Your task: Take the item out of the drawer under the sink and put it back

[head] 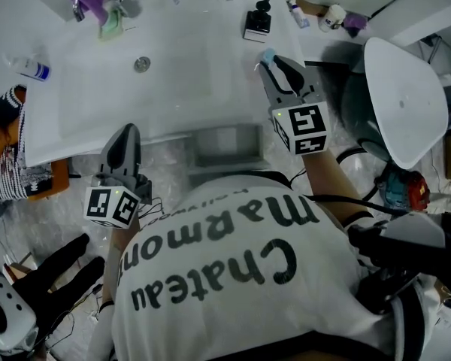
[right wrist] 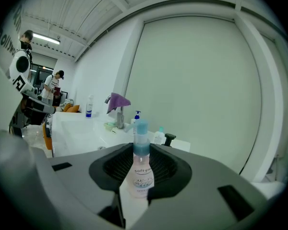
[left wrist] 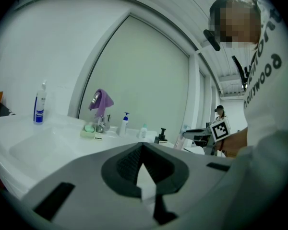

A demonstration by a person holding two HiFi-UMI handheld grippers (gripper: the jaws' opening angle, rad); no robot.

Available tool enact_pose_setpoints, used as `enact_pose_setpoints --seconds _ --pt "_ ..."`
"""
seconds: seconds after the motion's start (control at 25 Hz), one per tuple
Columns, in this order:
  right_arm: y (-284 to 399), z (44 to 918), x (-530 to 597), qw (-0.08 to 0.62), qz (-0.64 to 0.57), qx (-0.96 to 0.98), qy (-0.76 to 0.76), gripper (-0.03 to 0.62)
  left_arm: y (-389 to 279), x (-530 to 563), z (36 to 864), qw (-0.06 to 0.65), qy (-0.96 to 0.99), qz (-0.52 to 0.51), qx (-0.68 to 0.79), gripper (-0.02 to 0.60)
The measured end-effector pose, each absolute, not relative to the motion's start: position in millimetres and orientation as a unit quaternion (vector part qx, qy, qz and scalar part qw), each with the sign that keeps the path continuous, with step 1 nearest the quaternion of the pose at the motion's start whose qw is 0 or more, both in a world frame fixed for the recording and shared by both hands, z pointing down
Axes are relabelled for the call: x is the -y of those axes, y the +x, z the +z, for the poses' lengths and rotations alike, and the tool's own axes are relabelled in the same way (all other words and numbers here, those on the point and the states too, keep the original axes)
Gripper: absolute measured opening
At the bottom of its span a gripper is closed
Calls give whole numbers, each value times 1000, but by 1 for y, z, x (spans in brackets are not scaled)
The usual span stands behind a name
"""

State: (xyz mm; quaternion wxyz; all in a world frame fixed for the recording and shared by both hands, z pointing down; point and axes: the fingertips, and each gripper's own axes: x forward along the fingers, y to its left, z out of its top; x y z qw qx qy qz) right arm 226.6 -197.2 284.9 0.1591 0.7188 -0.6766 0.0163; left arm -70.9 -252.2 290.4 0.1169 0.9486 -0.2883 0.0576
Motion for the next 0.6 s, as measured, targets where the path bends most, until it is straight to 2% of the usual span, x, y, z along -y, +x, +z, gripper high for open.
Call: enact_pose_setpoints --seconds 0.6 --pt "229 287 203 159 22 680 716 110 -75 249 291 119 946 55 298 8"
